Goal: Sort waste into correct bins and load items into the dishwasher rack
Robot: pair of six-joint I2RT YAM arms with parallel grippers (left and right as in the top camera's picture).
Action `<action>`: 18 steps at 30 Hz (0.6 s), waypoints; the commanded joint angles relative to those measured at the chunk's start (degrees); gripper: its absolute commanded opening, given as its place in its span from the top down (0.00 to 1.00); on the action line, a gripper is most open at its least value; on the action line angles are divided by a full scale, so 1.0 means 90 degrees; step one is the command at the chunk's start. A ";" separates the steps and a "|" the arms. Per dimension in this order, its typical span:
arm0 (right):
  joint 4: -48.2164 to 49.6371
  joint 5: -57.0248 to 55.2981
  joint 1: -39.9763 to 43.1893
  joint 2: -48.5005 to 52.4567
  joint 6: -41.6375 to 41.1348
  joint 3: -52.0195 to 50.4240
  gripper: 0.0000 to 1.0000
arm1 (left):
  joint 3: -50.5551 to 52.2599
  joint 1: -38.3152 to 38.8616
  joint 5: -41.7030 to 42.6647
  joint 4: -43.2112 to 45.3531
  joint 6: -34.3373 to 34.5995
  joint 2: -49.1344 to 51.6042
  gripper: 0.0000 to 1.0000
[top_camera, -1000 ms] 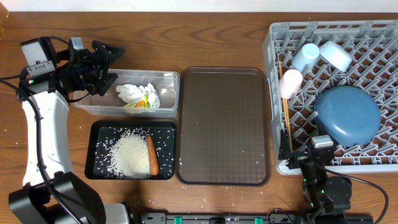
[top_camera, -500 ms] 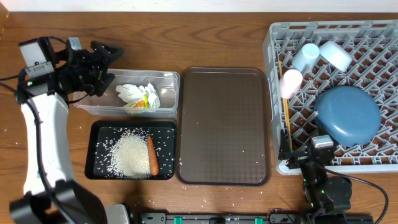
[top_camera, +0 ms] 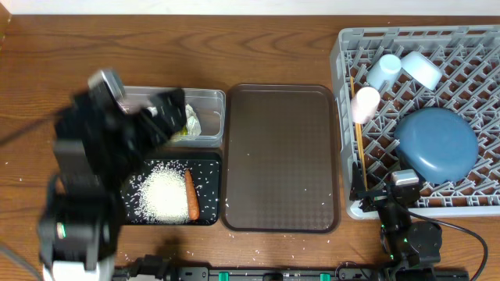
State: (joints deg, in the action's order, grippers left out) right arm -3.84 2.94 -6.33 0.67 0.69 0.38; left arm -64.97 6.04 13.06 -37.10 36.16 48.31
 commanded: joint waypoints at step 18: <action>-0.0029 -0.0066 0.0087 -0.0044 0.0075 -0.0007 0.01 | 0.6093 0.0379 -0.1219 0.3449 0.0044 -0.4918 0.06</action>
State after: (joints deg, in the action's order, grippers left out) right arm -3.86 2.83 -6.33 0.67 0.69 0.38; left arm -13.91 9.13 2.79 -9.91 36.27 6.09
